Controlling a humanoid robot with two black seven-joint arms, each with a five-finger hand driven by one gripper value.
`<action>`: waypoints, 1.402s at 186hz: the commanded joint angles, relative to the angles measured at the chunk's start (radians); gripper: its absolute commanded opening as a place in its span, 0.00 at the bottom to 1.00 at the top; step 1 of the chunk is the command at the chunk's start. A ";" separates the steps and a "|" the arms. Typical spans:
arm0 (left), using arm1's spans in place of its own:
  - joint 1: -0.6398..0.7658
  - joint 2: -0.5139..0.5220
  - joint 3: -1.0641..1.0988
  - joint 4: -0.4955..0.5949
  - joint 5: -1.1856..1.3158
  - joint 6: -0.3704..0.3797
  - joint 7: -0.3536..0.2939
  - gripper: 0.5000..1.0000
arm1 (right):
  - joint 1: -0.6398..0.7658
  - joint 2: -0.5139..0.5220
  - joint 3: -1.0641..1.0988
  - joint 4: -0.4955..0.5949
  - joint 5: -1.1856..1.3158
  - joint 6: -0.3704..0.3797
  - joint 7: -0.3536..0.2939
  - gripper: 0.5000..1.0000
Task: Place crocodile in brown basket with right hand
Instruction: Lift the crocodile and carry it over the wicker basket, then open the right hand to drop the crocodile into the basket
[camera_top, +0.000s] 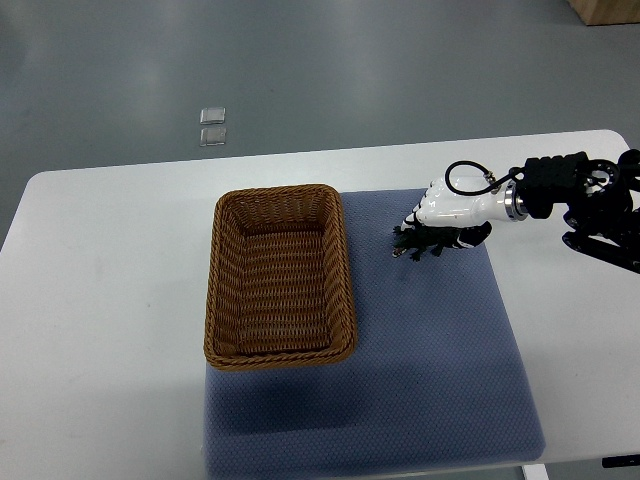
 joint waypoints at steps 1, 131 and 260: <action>0.000 0.000 0.000 0.001 0.000 0.000 0.000 1.00 | 0.007 -0.010 0.004 0.002 0.004 -0.005 0.005 0.00; 0.000 0.000 0.000 0.001 0.000 0.000 0.000 1.00 | 0.119 0.136 0.142 0.145 0.047 -0.013 0.037 0.00; 0.000 0.000 0.000 -0.001 0.000 0.000 0.000 1.00 | 0.061 0.246 0.126 0.142 0.038 -0.059 0.034 0.71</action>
